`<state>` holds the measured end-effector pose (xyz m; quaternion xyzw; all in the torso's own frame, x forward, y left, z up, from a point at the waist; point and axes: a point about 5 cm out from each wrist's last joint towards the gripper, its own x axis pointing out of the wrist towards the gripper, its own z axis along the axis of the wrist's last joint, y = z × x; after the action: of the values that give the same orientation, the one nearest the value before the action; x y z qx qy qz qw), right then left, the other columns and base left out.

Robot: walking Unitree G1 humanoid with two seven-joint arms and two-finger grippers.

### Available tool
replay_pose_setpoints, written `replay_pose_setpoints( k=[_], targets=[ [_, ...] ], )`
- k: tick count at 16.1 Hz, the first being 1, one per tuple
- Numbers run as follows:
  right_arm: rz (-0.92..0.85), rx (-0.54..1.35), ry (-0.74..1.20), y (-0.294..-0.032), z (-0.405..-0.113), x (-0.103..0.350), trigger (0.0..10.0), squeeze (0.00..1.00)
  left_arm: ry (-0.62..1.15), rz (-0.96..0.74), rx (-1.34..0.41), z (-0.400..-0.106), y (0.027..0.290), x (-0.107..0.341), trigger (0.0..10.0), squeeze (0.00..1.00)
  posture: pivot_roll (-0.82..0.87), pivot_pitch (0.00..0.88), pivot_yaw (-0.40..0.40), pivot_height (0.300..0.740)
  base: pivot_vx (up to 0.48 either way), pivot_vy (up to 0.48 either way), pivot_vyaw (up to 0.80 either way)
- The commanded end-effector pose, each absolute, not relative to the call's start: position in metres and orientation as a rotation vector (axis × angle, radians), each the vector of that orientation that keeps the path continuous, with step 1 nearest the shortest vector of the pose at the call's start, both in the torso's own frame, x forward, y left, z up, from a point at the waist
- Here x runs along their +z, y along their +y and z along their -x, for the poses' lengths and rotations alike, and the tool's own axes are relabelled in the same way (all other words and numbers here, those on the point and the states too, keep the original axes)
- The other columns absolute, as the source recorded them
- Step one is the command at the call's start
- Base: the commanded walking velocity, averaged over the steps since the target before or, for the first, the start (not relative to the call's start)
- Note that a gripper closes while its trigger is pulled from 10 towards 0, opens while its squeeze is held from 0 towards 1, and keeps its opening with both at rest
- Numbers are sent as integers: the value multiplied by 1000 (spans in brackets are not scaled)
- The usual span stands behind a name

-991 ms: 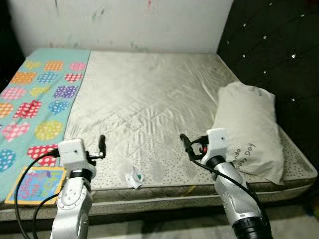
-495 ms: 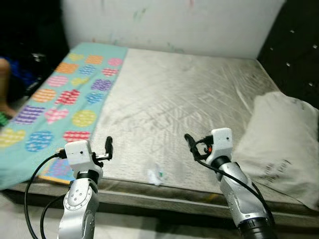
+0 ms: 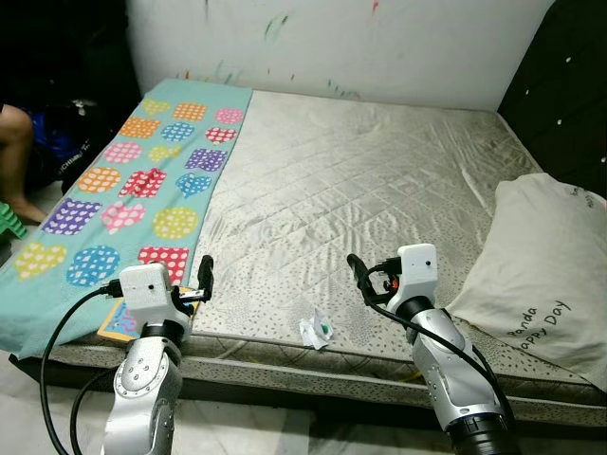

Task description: Clean up the room

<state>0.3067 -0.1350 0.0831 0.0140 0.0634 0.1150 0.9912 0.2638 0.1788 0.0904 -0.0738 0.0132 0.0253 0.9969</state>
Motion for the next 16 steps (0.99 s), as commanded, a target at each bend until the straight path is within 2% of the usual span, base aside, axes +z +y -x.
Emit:
replay_pose_setpoints(
  k=[1,4,7,12,15,16],
  targets=[
    [-38,211,133,-140,-307,84,10000,0,26,152,26,-263,175,91,10000,0,-55,0,-50,740,0,0,-475],
    [-44,215,132,-139,-307,84,10000,0,26,152,19,-263,175,91,10000,0,-55,0,-50,740,0,0,-558],
    [-43,230,126,-137,-307,85,10000,0,28,154,14,-264,175,91,10000,0,-53,0,-51,740,0,0,0],
    [-46,239,128,-136,-308,84,10000,0,23,152,8,-264,173,91,10000,0,-51,0,-53,740,250,0,0],
    [-57,231,143,-137,-308,83,10000,0,57,182,67,-264,175,87,10000,0,-49,0,-55,740,0,0,0],
    [-57,234,148,-137,-308,82,10000,0,64,198,79,-264,176,86,10000,0,-51,0,-55,740,0,0,-800]
  ],
)
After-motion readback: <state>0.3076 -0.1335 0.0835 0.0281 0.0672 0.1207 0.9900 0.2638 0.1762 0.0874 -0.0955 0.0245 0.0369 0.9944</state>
